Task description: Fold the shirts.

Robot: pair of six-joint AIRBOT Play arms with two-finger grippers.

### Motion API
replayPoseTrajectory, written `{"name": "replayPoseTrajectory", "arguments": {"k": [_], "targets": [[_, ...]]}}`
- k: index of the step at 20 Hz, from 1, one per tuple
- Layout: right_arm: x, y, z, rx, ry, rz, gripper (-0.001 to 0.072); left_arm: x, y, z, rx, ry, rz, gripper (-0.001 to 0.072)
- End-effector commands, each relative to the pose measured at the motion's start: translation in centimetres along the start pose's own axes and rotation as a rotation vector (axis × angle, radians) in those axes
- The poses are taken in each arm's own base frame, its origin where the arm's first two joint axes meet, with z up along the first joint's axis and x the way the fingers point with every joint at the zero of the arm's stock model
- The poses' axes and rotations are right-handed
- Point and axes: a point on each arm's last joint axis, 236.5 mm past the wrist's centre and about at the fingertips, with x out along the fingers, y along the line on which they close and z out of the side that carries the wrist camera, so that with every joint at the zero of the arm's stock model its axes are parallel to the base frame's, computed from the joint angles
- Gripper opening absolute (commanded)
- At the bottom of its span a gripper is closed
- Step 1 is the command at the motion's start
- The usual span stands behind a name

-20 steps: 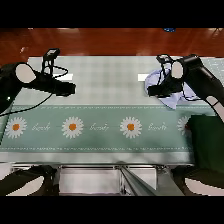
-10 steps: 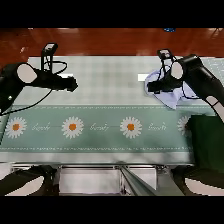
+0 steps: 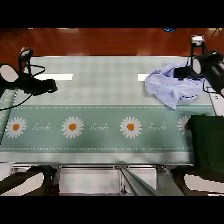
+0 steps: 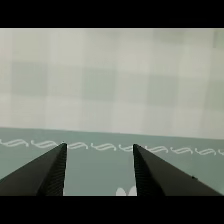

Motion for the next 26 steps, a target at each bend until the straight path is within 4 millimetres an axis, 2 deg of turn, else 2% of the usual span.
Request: {"name": "replayPoseTrajectory", "arguments": {"k": [1,3,6,9,10,11,12,14,15,16,18,20,22,24,26], "targets": [[4.9,-3.6,-1.3,0.193,0.073,0.034,0.0414,0.9,0.1,-3.0,-0.057,0.097,-0.080,0.0507],[7.2,-3.5,-2.2,0.220,0.104,0.068,0.0413,1.5,-0.9,-3.5,-0.049,0.101,-0.101,0.0507],[9.9,-2.9,-3.9,0.191,0.155,0.069,0.0412,1.7,-2.1,-2.2,-0.052,0.042,-0.126,0.0507],[11.1,-1.4,-5.3,0.202,0.203,0.111,0.0390,1.6,-3.3,-1.8,-0.075,0.025,-0.166,0.0507],[11.1,-0.8,-5.4,0.199,0.211,0.133,0.0272,1.6,-3.5,-1.8,-0.081,0.029,-0.175,0.0507],[10.9,-0.2,-5.6,0.178,0.221,0.162,0.0113,1.5,-3.7,-2.0,-0.086,0.036,-0.183,0.0507],[10.6,0.6,-5.9,0.149,0.241,0.202,0.0021,1.5,-3.8,-2.3,-0.087,0.049,-0.188,0.0507],[9.0,2.0,-5.5,0.126,0.281,0.275,0.0021,1.0,-3.9,-2.9,-0.075,0.084,-0.196,0.0507],[7.7,2.3,-4.5,0.116,0.282,0.299,0.0021,0.3,-3.8,-2.9,-0.068,0.094,-0.200,0.0507],[5.9,2.4,-2.7,0.097,0.253,0.323,0.0020,-0.7,-3.6,-2.6,-0.064,0.087,-0.202,0.0507],[0.8,1.8,2.9,0.083,0.099,0.350,0.0021,-3.7,-2.9,-1.1,-0.064,0.016,-0.201,0.0507],[-6.0,0.7,8.8,0.091,-0.110,0.367,0.0020,-7.6,-2.4,0.0,-0.064,-0.098,-0.193,0.0507],[-13.6,0.1,13.1,0.088,-0.295,0.408,0.0021,-11.5,-3.0,0.4,-0.026,-0.203,-0.193,0.0507],[-20.9,-0.6,15.8,0.071,-0.458,0.436,0.0020,-14.8,-4.0,0.0,0.019,-0.292,-0.199,0.0507],[-27.6,-0.7,17.3,0.034,-0.599,0.455,0.0020,-16.9,-4.5,-1.1,0.042,-0.351,-0.202,0.0507]]}}
